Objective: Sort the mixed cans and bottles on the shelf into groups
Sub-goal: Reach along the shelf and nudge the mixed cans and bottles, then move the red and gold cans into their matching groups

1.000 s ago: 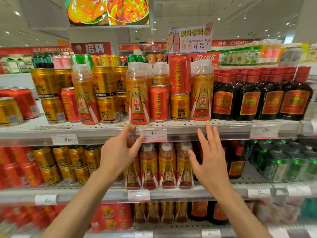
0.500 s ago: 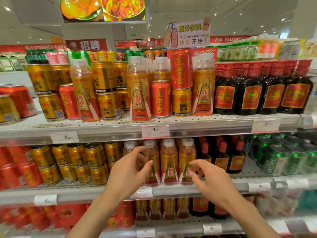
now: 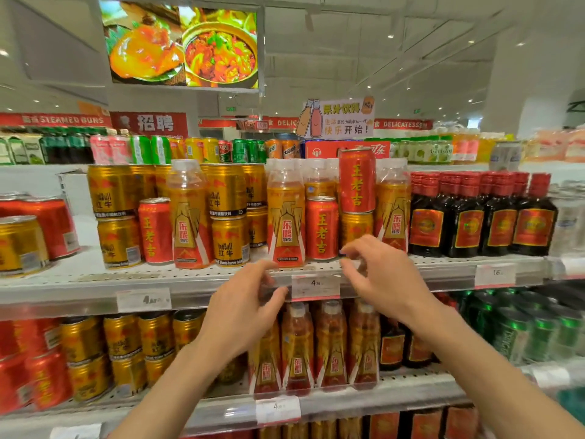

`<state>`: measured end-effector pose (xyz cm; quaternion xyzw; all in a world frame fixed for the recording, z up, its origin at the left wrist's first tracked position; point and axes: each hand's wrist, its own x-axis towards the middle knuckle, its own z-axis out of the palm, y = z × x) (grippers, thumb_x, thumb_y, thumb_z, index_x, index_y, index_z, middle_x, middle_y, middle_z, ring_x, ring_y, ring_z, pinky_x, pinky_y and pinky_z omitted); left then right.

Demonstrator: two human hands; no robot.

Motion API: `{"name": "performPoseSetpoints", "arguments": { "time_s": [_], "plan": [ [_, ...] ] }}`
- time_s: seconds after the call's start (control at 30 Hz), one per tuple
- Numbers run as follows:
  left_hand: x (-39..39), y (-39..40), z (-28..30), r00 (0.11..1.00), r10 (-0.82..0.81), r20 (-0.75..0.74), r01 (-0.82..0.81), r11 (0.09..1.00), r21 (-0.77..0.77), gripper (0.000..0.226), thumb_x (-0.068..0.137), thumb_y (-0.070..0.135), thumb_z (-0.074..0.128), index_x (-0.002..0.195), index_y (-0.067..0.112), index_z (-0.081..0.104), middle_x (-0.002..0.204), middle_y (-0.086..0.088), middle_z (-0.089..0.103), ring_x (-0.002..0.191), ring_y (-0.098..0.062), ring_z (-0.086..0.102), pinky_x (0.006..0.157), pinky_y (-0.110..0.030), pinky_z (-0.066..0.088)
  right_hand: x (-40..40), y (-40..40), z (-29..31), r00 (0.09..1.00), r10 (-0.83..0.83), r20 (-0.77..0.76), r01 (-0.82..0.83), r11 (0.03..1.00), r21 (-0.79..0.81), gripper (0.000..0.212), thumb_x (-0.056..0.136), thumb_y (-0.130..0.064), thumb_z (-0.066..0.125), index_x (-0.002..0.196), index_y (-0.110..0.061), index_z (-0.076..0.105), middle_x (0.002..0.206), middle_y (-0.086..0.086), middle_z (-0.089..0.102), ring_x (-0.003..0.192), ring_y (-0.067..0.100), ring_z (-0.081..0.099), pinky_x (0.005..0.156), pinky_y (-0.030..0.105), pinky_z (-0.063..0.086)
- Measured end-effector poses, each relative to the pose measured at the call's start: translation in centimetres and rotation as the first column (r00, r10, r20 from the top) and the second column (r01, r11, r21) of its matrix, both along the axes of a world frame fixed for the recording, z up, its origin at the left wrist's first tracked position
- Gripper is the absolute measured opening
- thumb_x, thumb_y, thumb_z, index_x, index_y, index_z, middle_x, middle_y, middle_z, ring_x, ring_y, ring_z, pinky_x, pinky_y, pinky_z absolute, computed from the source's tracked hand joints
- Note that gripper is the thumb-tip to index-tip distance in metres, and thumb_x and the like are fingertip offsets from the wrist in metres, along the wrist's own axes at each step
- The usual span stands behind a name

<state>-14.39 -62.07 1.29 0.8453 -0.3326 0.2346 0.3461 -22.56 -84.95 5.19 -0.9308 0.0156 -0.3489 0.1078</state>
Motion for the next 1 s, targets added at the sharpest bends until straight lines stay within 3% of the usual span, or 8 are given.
{"name": "performPoseSetpoints", "arguments": {
  "time_s": [0.17,0.3,0.47,0.57,0.73,1.0],
  "plan": [
    [1.0,-0.4,0.8,1.000,-0.001,-0.025,0.002,1.000,0.015,0.037,0.097,0.042,0.063,0.132,0.033,0.057,0.089,0.016,0.059,0.081,-0.003,0.059,0.077,-0.029,0.055,3.7,1.1,3.8,0.995,-0.056,0.079,0.061,0.996,-0.061,0.046,0.099,-0.035,0.057,0.141,-0.019,0.048,0.128,0.002,0.048,0.071,0.016,0.057,0.065,0.032,0.052],
    [1.2,-0.6,0.8,1.000,0.006,-0.020,-0.005,0.999,0.040,0.038,0.098,0.043,0.061,0.133,0.033,0.056,0.088,0.015,0.056,0.079,-0.003,0.055,0.075,-0.027,0.054,4.7,1.3,4.5,0.995,-0.090,0.037,0.092,0.994,-0.058,0.050,0.099,-0.035,0.057,0.144,-0.017,0.045,0.135,0.004,0.040,0.077,0.017,0.053,0.072,0.035,0.052],
    [1.2,-0.6,0.7,1.000,0.003,-0.028,-0.002,0.999,0.048,0.038,0.098,0.043,0.061,0.134,0.033,0.055,0.088,0.016,0.053,0.077,-0.002,0.053,0.070,-0.020,0.046,4.7,0.9,4.9,0.994,-0.026,0.103,0.031,0.998,-0.048,0.040,0.095,-0.039,0.063,0.125,-0.016,0.048,0.129,0.001,0.042,0.077,0.020,0.063,0.068,0.038,0.056],
    [1.2,-0.7,0.8,0.999,0.009,-0.045,-0.007,0.999,0.040,0.037,0.098,0.043,0.062,0.133,0.033,0.056,0.088,0.016,0.053,0.076,-0.003,0.053,0.069,-0.020,0.046,4.5,0.7,4.8,0.992,-0.005,0.130,0.009,0.999,-0.031,0.039,0.092,-0.048,0.066,0.109,-0.019,0.046,0.113,-0.002,0.049,0.072,0.021,0.061,0.063,0.033,0.049],
    [1.0,-0.9,0.7,0.998,0.016,-0.056,-0.015,1.000,0.022,0.037,0.097,0.044,0.063,0.132,0.033,0.057,0.087,0.016,0.054,0.075,-0.003,0.055,0.067,-0.018,0.044,4.1,0.4,4.6,0.987,0.009,0.157,-0.010,1.000,0.004,0.045,0.085,-0.059,0.067,0.092,-0.022,0.041,0.090,-0.006,0.058,0.071,0.020,0.059,0.066,0.040,0.052],
    [-0.1,-2.2,0.7,0.968,-0.115,-0.224,0.070,0.977,-0.200,0.053,0.087,0.048,0.075,0.133,0.033,0.055,0.096,0.008,0.064,0.080,-0.013,0.067,0.077,-0.034,0.061,1.1,-0.6,3.7,0.968,0.102,0.231,-0.177,0.926,0.334,0.041,0.084,-0.054,0.072,0.087,-0.024,0.043,0.091,-0.006,0.064,0.075,0.015,0.059,0.067,0.035,0.052]
  ]
}}
